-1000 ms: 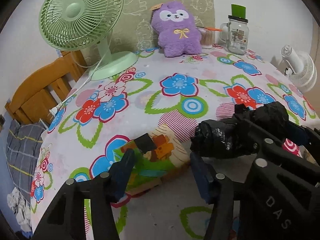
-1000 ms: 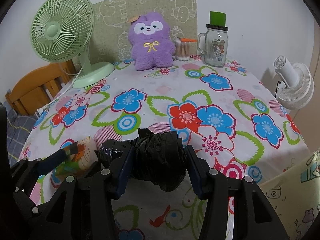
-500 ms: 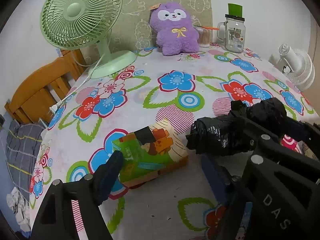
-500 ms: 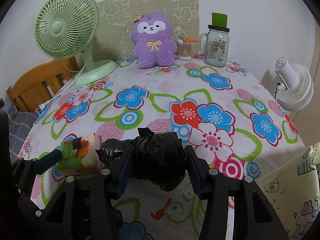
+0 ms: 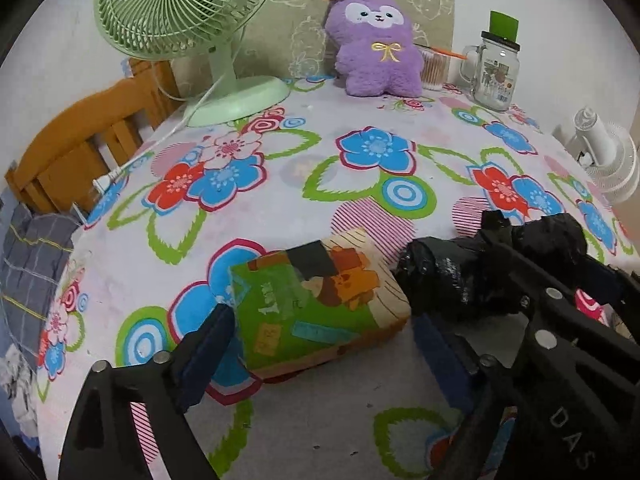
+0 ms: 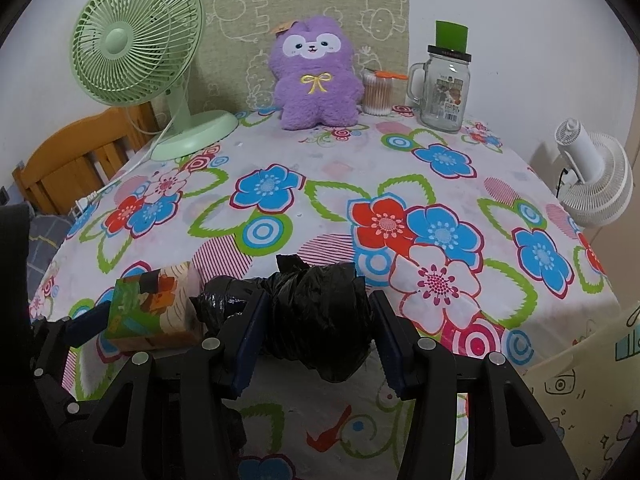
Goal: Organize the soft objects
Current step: 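Lift the green tissue pack with the left gripper while the right gripper lifts the black bundle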
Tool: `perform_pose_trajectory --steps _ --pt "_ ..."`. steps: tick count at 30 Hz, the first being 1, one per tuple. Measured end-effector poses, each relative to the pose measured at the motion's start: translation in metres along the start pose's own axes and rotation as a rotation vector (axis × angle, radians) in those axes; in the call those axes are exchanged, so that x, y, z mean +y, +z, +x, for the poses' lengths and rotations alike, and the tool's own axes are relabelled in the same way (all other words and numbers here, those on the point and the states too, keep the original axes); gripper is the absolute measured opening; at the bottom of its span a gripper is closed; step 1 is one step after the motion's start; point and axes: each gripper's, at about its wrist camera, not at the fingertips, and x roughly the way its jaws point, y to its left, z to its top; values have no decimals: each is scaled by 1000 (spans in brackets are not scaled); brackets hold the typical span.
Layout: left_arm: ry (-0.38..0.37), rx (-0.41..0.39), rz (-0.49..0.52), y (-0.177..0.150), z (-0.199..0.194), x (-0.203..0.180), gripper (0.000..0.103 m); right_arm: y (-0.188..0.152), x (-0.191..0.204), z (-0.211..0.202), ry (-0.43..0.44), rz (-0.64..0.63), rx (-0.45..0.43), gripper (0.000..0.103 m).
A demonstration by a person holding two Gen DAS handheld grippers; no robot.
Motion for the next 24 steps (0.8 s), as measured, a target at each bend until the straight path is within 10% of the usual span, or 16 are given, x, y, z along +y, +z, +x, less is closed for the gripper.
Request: perform_pose_trajectory --steps 24 --pt "-18 -67 40 -22 -50 -14 78 -18 -6 -47 -4 -4 -48 54"
